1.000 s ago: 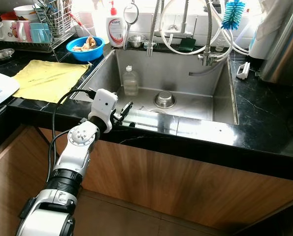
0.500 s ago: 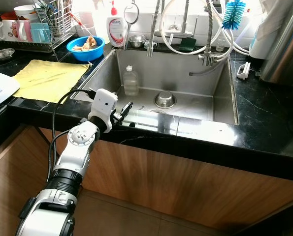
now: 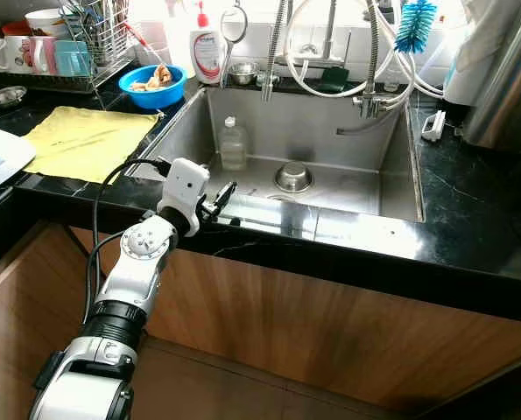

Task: Kitchen organization

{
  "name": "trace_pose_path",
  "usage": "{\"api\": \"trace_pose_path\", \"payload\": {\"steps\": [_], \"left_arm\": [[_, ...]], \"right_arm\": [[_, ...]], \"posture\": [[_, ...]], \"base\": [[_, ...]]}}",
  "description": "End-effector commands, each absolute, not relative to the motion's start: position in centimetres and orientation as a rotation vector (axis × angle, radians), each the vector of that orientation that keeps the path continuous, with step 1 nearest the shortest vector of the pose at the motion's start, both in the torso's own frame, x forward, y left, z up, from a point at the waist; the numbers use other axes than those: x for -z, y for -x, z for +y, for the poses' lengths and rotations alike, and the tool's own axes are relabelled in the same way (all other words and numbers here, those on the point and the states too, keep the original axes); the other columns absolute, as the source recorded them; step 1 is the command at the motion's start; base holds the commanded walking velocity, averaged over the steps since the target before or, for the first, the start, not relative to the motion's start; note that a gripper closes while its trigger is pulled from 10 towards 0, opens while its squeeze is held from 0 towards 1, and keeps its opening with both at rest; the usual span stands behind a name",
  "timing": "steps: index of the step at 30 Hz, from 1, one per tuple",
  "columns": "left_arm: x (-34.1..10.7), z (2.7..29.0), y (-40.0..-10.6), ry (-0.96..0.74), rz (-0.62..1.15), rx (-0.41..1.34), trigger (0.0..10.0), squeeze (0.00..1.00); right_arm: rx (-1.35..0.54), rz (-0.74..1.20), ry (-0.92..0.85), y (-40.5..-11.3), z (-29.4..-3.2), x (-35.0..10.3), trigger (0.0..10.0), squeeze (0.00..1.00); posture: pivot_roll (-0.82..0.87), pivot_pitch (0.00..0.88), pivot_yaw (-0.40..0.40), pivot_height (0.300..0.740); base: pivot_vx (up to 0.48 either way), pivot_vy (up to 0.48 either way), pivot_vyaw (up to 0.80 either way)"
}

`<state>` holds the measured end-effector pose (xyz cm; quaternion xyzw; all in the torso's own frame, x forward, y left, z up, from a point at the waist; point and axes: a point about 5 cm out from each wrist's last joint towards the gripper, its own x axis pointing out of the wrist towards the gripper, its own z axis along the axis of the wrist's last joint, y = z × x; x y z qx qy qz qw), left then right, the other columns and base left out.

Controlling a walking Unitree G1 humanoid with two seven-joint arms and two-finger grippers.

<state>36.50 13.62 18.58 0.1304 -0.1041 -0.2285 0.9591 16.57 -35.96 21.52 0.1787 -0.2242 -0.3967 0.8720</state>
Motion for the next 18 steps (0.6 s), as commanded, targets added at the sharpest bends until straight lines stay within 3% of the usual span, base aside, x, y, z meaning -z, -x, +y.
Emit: {"api": "trace_pose_path", "payload": {"steps": [1, 18], "left_arm": [[-18.7, 13.5, -36.6, -0.28, -0.209, 0.471, 10.0, 0.0], [-18.5, 13.5, -36.5, -0.284, -0.209, 0.474, 10.0, 0.0]], "right_arm": [[0.816, -0.449, -0.388, -16.4, -36.4, -21.0, 10.0, 0.0], [0.832, -0.445, -0.383, -15.8, -38.4, -20.9, 10.0, 0.0]], "posture": [[-0.03, 0.011, 0.033, 0.74], [-0.02, 0.0, 0.032, 0.74]], "base": [[0.0, 0.0, 0.0], [0.0, 0.0, 0.0]]}}
